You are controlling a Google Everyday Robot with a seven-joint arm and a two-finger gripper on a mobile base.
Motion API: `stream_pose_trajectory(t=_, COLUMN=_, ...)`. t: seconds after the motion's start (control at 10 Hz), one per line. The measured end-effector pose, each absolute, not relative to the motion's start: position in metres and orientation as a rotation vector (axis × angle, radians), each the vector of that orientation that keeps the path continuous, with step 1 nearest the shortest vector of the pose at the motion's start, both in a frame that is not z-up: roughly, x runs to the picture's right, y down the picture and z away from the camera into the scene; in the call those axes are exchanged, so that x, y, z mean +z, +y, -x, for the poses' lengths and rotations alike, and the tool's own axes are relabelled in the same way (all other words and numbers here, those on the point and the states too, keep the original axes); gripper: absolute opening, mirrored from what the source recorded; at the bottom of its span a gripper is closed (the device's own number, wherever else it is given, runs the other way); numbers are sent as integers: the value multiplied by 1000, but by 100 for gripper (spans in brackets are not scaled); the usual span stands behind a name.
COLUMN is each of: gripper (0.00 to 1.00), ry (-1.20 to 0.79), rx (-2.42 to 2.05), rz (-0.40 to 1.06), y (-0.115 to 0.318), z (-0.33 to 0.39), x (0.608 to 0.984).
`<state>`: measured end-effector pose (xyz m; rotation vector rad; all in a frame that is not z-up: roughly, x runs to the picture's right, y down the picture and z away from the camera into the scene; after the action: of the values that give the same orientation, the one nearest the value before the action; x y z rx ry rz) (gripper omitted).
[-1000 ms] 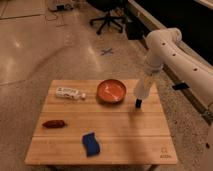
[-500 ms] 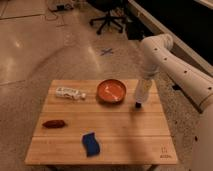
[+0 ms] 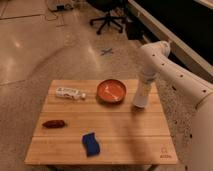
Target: Place the ceramic cup over the eraser
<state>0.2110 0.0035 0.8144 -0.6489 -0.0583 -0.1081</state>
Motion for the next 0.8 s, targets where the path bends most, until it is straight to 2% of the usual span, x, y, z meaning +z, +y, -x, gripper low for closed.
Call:
stream_pose_trajectory(t=0.2, gripper=80, ry=-69, rx=-109, rz=642, y=6, z=-207, x=821)
stream_pose_trajectory(t=0.8, gripper=80, ry=-70, rx=-110, rz=642, y=5, z=-206, x=821)
